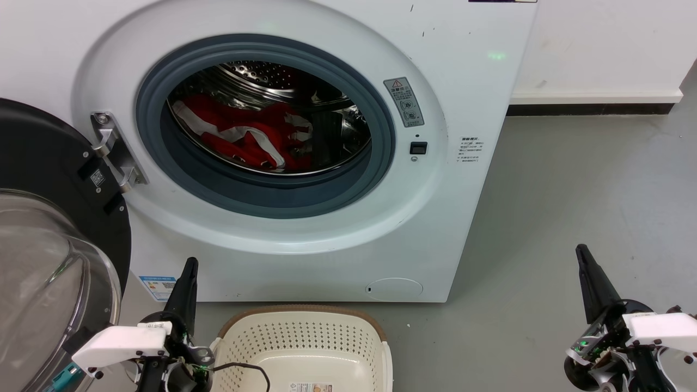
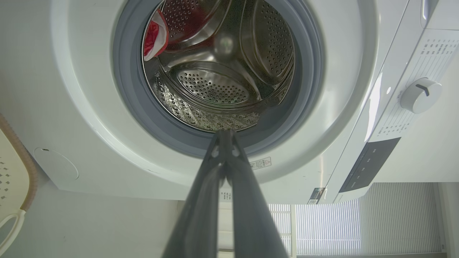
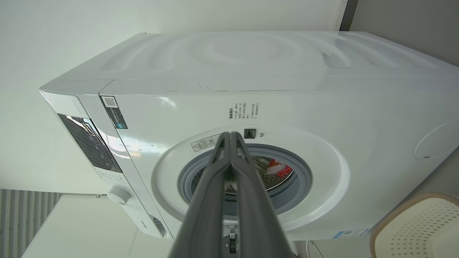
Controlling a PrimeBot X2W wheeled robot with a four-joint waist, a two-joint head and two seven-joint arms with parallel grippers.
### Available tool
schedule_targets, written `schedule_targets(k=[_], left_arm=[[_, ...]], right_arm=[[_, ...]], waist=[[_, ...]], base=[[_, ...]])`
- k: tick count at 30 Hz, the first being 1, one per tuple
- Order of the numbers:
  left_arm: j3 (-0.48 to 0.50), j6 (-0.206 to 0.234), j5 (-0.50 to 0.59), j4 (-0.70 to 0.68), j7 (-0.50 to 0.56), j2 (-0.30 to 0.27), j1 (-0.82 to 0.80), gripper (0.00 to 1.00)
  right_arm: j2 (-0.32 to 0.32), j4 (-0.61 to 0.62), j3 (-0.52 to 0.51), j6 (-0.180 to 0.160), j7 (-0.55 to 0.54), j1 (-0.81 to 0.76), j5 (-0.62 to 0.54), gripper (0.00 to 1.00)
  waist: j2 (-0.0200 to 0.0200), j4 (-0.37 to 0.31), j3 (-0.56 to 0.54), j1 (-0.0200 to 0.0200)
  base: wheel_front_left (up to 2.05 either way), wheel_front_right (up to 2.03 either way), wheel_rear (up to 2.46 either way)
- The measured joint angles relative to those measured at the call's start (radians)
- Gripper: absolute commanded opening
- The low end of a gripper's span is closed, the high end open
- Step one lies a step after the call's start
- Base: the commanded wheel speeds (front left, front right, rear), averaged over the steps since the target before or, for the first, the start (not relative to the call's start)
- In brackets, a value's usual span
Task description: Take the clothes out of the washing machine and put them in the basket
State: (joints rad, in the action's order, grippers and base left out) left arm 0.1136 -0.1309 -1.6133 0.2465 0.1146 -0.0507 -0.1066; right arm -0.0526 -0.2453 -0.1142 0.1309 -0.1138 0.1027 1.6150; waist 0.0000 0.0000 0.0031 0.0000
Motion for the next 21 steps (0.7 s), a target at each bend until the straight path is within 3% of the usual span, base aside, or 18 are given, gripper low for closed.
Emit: schedule_targets(k=[21], left_arm=[[0.0, 0.0, 0.0, 0.0, 0.0, 0.0, 0.0, 0.0]], right_arm=[[0.0, 0.0, 0.0, 0.0, 0.0, 0.0, 0.0, 0.0]], waist=[[0.0, 0.0, 0.0, 0.0]], base=[[0.0, 0.0, 0.0]])
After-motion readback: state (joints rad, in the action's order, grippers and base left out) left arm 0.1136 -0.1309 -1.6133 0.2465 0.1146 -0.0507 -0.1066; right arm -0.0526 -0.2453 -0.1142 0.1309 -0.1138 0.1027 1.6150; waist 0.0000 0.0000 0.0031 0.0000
